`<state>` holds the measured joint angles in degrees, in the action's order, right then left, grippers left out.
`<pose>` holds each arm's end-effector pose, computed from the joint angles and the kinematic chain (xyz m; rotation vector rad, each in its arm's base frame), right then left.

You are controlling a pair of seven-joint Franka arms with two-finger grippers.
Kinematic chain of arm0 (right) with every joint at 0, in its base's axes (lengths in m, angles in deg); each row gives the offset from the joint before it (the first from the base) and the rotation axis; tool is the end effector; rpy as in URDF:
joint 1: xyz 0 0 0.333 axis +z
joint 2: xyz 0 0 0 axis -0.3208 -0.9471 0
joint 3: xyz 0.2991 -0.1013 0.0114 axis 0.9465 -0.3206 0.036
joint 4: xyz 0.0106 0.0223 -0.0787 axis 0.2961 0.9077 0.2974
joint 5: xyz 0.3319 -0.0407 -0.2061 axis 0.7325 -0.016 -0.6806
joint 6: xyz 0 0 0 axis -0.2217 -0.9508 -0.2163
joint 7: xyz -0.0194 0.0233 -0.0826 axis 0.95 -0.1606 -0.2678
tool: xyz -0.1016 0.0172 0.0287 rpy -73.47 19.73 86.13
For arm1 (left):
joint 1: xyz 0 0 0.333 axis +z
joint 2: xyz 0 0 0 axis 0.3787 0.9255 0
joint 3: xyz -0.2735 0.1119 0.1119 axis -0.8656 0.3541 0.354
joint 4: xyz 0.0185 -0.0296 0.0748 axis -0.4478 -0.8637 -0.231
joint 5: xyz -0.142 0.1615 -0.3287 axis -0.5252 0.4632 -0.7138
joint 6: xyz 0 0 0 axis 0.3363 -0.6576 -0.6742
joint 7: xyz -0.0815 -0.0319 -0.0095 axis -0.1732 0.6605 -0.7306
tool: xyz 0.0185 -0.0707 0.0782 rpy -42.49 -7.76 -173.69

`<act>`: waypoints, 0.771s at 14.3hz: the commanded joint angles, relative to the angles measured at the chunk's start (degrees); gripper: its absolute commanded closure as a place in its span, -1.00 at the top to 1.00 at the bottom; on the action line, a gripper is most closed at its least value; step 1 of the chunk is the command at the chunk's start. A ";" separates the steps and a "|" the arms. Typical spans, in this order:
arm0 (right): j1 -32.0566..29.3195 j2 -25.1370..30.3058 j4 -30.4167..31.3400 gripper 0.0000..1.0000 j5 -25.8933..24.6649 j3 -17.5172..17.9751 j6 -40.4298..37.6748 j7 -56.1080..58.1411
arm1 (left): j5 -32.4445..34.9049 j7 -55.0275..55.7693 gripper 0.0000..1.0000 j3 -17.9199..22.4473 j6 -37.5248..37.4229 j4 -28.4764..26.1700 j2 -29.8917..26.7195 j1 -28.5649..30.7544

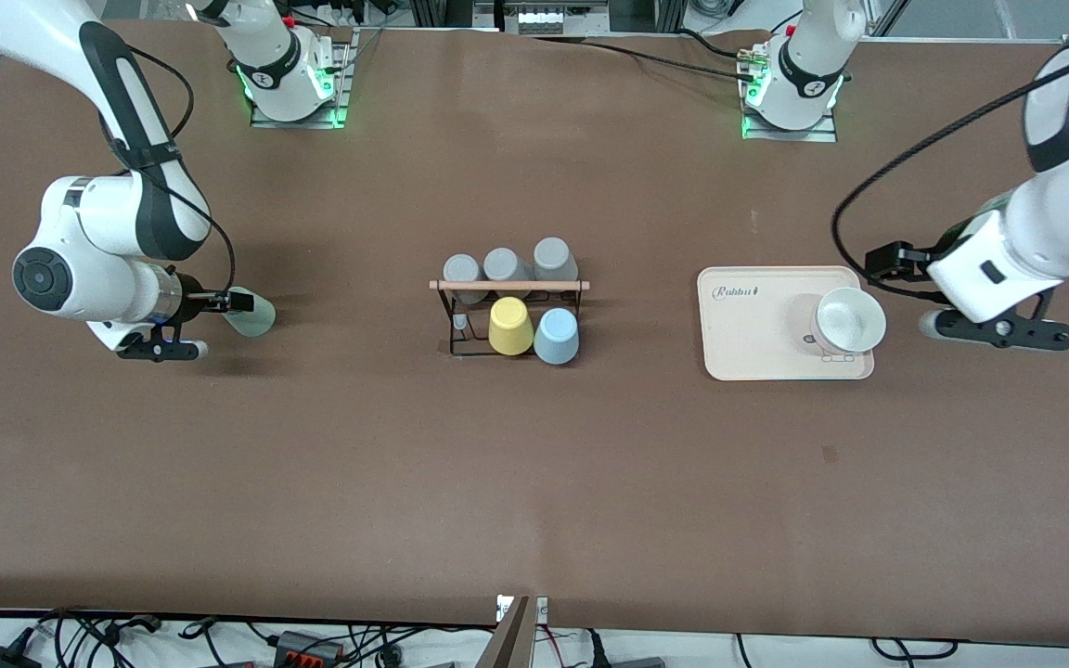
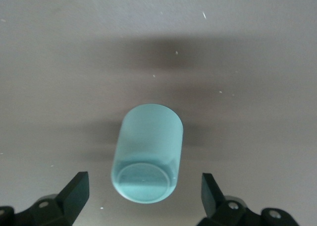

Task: Hang scattered cups on rack with three cups

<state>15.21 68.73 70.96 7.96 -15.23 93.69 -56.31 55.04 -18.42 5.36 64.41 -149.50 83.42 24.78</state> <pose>0.5563 -0.0129 0.2485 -3.0798 0.0538 0.4275 0.6174 -0.0581 0.5512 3.1046 -0.1133 -0.2004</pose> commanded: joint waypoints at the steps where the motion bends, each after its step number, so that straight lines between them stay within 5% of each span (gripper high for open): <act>1: -0.37 -0.30 1.12 1.00 0.83 0.46 2.05 -0.38 | -3.26 -0.87 1.00 3.84 13.24 -14.97 -11.40 -0.24; 8: -0.63 -2.32 1.83 1.00 0.92 0.46 5.12 -0.38 | -2.82 -0.44 1.00 8.06 14.69 -18.79 -16.61 -4.99; 9: -1.24 -2.41 1.83 0.80 0.92 0.55 5.04 -0.29 | -2.73 -0.43 1.00 7.89 14.07 -18.44 -16.43 -5.08; 11: -1.25 -2.32 1.83 -0.06 0.92 0.64 4.78 -0.38 | -2.73 -0.34 1.00 7.62 12.93 -17.56 -15.91 -5.17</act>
<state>14.82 66.02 72.16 8.07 -15.17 97.75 -56.35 52.92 -18.52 12.62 78.36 -167.42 67.55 20.32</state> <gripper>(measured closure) 0.203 0.000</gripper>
